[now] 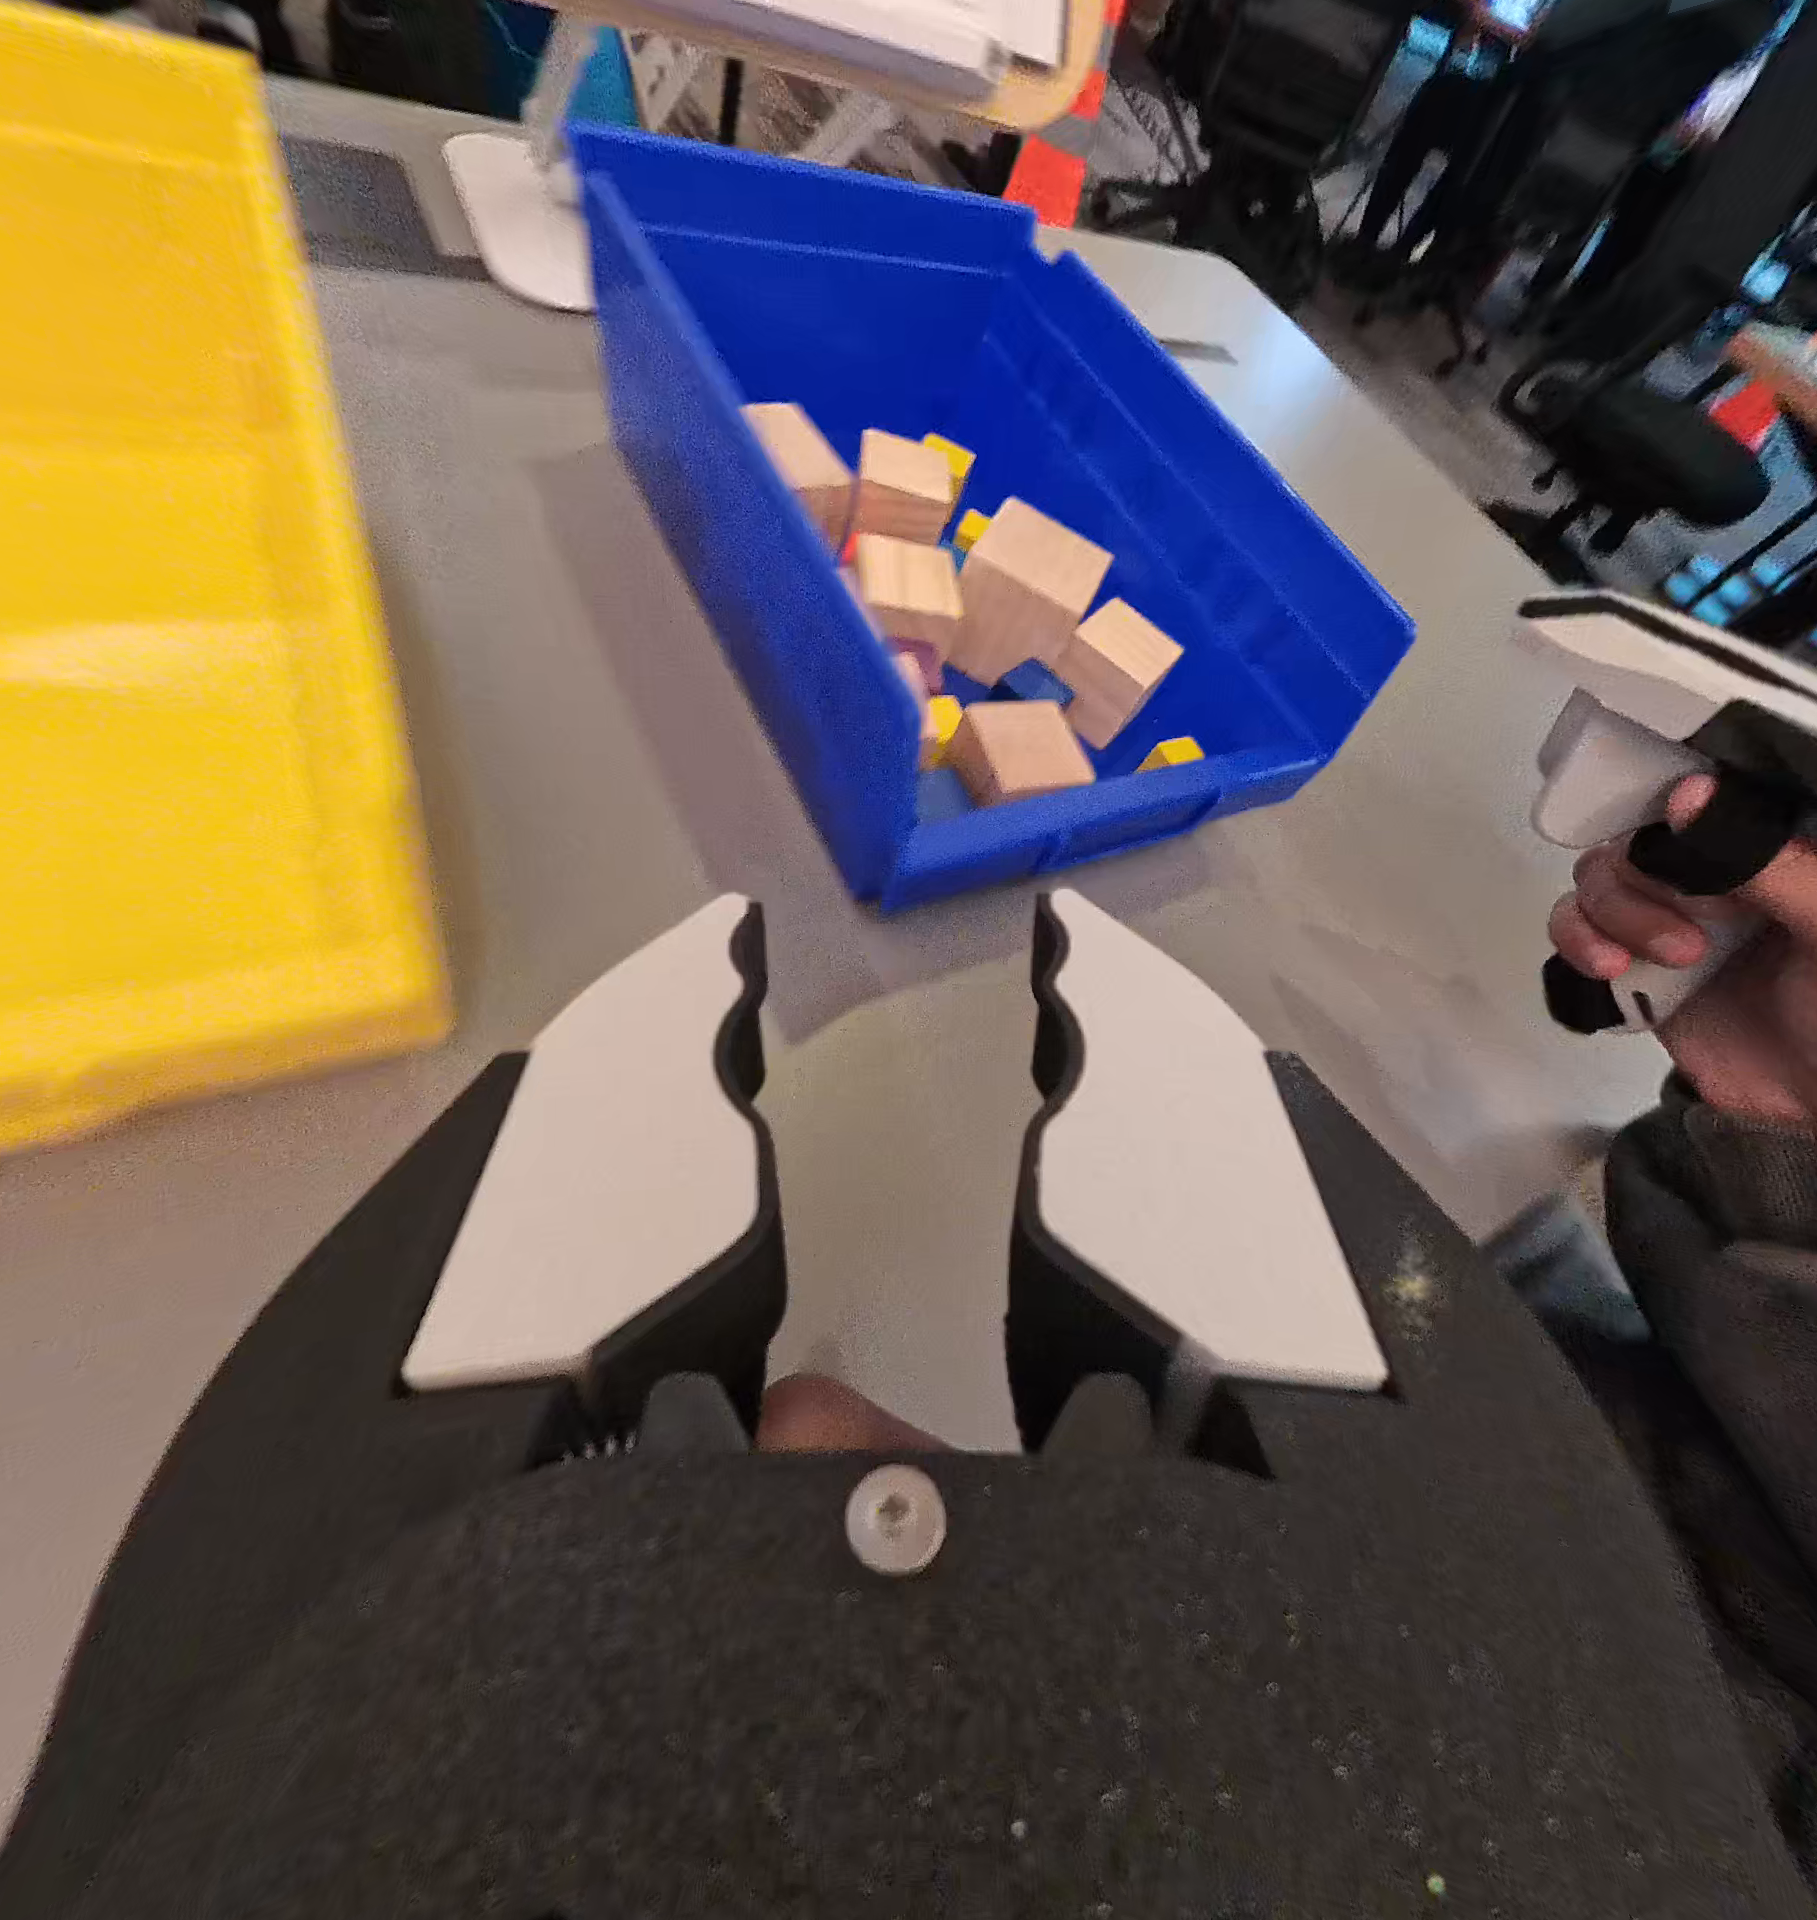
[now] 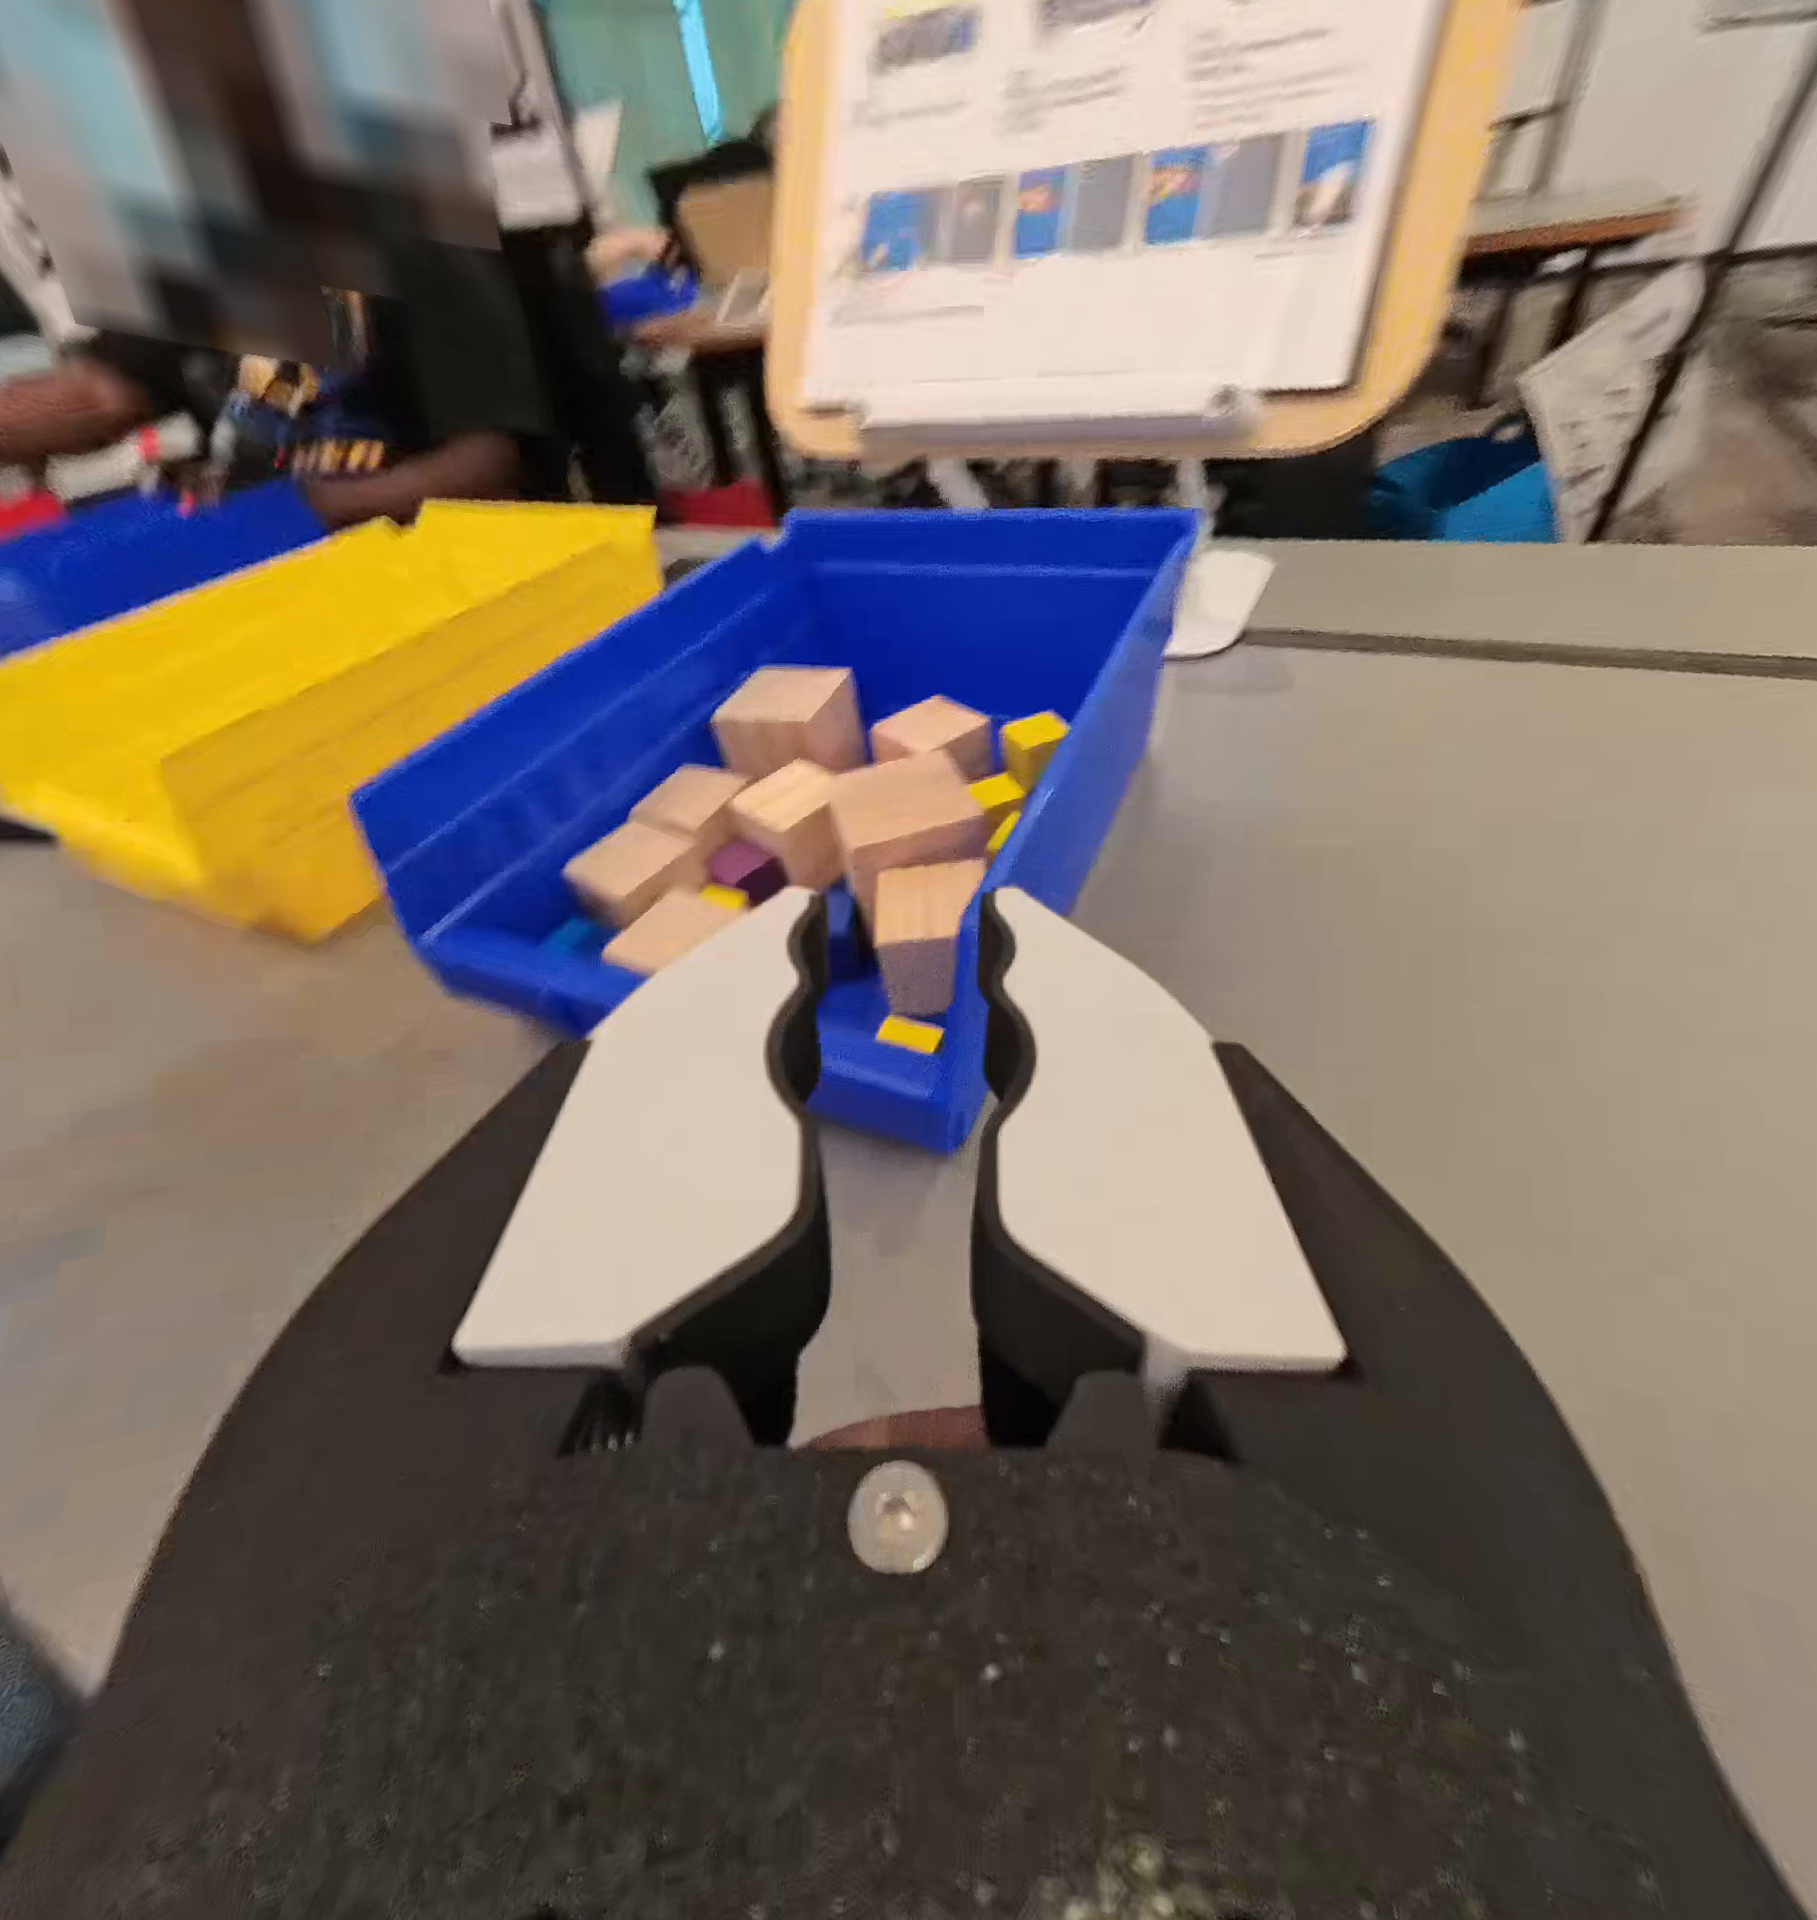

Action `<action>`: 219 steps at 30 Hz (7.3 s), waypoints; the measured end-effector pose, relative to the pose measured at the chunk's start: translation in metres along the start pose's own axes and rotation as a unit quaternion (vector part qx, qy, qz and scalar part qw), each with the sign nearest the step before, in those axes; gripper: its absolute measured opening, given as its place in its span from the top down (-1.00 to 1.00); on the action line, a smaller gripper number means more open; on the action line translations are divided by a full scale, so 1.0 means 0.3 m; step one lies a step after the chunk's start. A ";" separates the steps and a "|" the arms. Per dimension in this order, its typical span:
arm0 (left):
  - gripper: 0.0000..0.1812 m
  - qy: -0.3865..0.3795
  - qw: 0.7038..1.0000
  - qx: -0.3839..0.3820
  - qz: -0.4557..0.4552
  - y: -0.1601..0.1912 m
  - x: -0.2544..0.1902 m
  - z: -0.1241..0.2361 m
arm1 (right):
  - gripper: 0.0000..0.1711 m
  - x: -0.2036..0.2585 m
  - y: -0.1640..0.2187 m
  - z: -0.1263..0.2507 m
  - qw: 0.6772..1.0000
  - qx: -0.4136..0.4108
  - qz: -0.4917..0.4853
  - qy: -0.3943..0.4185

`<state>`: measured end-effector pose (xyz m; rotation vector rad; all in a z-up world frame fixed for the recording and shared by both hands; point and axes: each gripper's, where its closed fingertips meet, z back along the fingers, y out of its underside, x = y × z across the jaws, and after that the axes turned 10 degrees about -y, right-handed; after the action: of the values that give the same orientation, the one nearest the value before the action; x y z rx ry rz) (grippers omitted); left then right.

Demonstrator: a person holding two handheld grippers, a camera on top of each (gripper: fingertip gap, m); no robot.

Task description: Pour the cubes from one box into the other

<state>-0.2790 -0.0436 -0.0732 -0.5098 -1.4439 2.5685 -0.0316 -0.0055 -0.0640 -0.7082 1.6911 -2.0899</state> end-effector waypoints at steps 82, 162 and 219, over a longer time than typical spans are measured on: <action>0.49 -0.010 0.990 0.019 -0.140 -0.106 -0.553 -0.353 | 0.64 -0.887 -0.159 0.674 0.945 -0.006 -0.002 0.326; 0.68 -0.125 0.989 -0.070 0.033 0.116 0.254 0.060 | 0.66 -0.622 0.179 0.572 0.971 0.053 -0.079 0.220; 0.69 -0.251 0.914 0.318 0.005 -0.546 1.115 -0.514 | 0.66 -0.501 0.240 0.390 0.973 0.158 0.001 0.169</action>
<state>-0.5397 0.2637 -0.0806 0.2569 -0.5845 3.0797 0.1562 -0.0292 -0.1392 -0.2648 1.4548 -2.5105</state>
